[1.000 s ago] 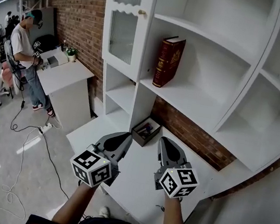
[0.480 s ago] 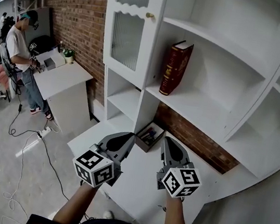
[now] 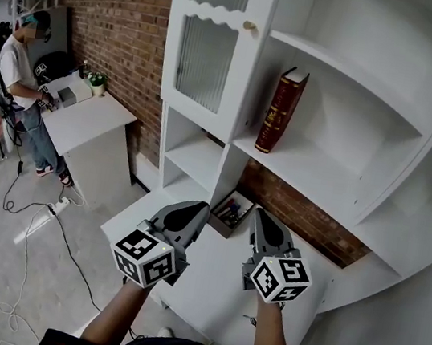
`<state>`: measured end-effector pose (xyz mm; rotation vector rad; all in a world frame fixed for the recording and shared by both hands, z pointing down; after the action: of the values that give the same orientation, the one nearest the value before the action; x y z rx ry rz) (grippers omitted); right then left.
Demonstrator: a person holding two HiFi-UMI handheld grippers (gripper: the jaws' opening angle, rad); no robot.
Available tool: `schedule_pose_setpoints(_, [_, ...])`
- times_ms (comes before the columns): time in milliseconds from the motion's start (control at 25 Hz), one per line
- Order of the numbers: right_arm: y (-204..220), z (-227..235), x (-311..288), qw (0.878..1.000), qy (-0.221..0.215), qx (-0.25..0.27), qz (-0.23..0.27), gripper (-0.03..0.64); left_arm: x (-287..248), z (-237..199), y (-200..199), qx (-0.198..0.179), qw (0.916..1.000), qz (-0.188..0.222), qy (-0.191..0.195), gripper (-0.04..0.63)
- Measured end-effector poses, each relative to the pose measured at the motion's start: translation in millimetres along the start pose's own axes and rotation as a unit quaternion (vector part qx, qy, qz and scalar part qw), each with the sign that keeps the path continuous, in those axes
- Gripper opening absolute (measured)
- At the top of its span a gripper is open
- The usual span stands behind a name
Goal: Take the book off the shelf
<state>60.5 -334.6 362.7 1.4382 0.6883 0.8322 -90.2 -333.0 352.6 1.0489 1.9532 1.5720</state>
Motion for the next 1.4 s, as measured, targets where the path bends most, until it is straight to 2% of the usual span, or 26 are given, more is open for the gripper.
schedule_pose_setpoints(360, [9.3, -9.9, -8.0, 1.000, 0.013, 0.005, -0.007, 0.020, 4.5, -21.0, 4.6, 0.001, 1.0000, -0.005, 0.001, 0.017])
schedule_pose_setpoints(720, [6.8, -4.6, 1.5, 1.000, 0.027, 0.006, -0.006, 0.020, -4.1, -12.3, 8.1, 0.004, 0.9998, -0.010, 0.017, 0.017])
schedule_pose_setpoints(920, [3.2, 3.6, 7.9, 1.000, 0.030, 0.006, -0.005, 0.020, -15.9, -2.8, 0.3, 0.002, 0.9998, 0.000, 0.022, 0.017])
schedule_pose_setpoints(1400, [-14.8, 32.2, 19.7, 0.999, 0.026, 0.018, 0.003, 0.020, -56.0, 21.7, -16.7, -0.032, 0.9992, 0.016, 0.015, 0.017])
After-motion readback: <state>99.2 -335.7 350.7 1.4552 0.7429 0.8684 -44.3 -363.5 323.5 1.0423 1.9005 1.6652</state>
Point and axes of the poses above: the fingertips, and each gripper's own axes: x backward along the fingers, z to its right, y out of its underside, the point moved 3 cm from there along x, backward along the fingers, and after that the axes turned 12 degrees about -y, right-handed, at the moved point
